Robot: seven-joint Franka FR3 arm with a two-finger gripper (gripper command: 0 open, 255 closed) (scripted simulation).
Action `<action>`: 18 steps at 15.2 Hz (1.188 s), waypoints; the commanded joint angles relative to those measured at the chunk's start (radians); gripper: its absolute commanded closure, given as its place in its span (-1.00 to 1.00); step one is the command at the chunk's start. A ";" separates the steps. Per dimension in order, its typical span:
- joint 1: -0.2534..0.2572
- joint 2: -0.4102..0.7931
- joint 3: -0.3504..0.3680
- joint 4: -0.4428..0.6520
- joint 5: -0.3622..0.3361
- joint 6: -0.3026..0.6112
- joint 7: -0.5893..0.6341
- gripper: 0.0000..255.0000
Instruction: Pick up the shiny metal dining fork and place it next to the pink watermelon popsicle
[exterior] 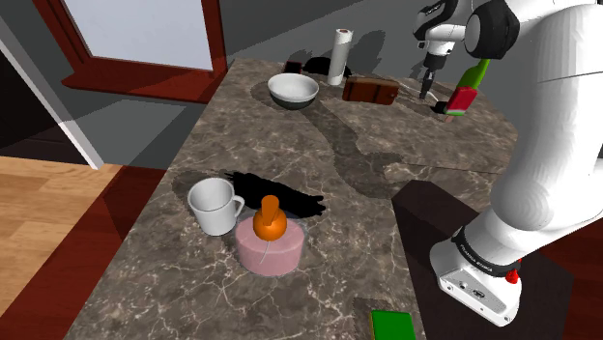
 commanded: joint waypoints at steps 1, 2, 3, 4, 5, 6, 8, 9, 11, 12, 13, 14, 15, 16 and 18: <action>0.000 0.000 0.000 0.000 0.000 0.000 0.000 -1.00; 0.000 0.000 0.000 0.000 0.000 0.000 0.000 -1.00; 0.000 0.000 0.000 0.000 0.000 0.000 0.000 -1.00; 0.000 0.000 0.000 0.000 0.000 0.000 0.000 -1.00; 0.000 0.000 0.000 0.000 0.000 0.000 0.000 -1.00; 0.000 0.000 0.000 0.000 0.000 0.000 0.000 -1.00; -0.003 -0.013 -0.005 0.049 -0.009 -0.059 0.007 -1.00; -0.005 -0.018 -0.008 0.077 -0.012 -0.090 0.010 -1.00; -0.008 -0.020 -0.009 0.101 -0.015 -0.116 0.013 -1.00; -0.008 -0.020 -0.009 0.101 -0.015 -0.116 0.013 -1.00; -0.008 -0.020 -0.009 0.100 -0.015 -0.115 0.013 -1.00; -0.008 -0.020 -0.009 0.100 -0.015 -0.115 0.013 -1.00; -0.008 -0.020 -0.009 0.101 -0.015 -0.116 0.013 -1.00; -0.008 -0.020 -0.009 0.101 -0.015 -0.116 0.013 -1.00; -0.008 -0.020 -0.009 0.101 -0.015 -0.116 0.013 -1.00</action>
